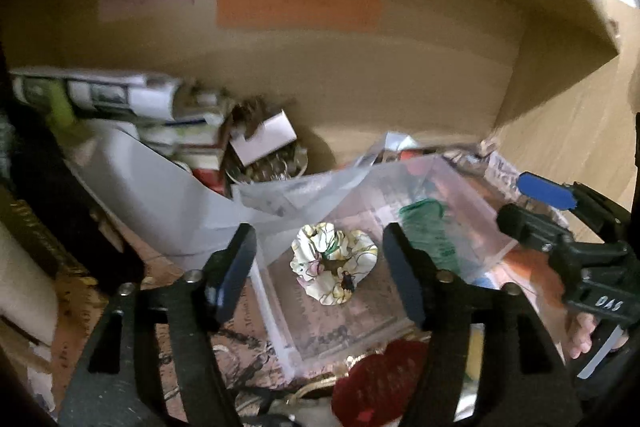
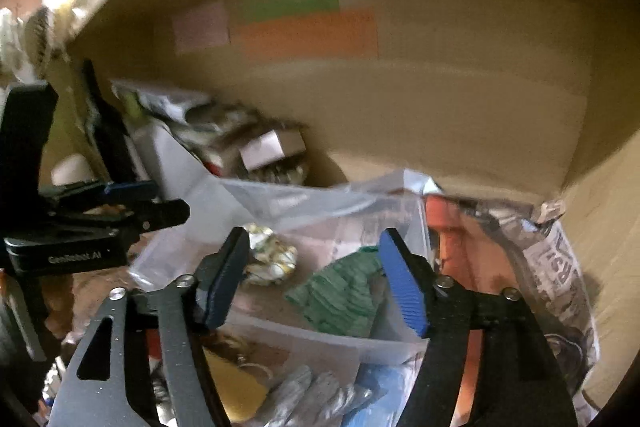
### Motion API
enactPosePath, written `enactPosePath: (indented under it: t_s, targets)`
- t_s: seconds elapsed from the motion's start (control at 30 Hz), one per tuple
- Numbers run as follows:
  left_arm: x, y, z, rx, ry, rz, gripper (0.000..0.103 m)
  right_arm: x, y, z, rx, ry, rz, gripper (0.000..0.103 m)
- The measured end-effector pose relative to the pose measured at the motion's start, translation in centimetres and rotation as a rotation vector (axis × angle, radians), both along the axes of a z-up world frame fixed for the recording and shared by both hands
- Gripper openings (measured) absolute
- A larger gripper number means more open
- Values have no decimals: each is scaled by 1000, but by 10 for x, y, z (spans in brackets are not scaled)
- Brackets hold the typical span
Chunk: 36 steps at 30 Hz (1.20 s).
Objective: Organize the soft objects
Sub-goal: 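Carry the scrunchie and glove over the clear box and open both grippers, then grasp the red felt pouch with the left gripper while the right gripper grasps the yellow sponge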
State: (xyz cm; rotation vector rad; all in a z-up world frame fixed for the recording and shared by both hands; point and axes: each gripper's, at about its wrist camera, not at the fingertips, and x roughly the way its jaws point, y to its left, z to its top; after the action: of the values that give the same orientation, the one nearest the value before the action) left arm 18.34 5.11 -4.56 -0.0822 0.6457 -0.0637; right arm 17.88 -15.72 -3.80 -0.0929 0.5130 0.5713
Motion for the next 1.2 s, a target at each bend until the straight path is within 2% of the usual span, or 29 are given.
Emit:
enactPosePath:
  t_s: [0.23,0.33,0.67,1.0,1.1,1.13,1.2]
  targets:
    - [-45,2,12,-7,-65,9,84,-46,-5,9,24,-79,12,71]
    - [-59,-3,5,0,-53,-1,84,-59,-5,5,17,-83,19,71]
    - [-91,-26,-34,4,35,-69,84,-77,-1,-30,6,9,56,71]
    - [-73,-35,-74,3,116,-68,84,-70,7,-59,-47,87,81,71]
    - [-64,-33,-75,-10,111,-61,76,-65,11,-63,-56,94,83,69]
    - [-61,-33,-76,-13,116,-61,70,-63,12,-64,-57,100,85,64]
    - [-56,-33,-78,-19,125,-68,63,-60,13,-66,-56,112,91,57]
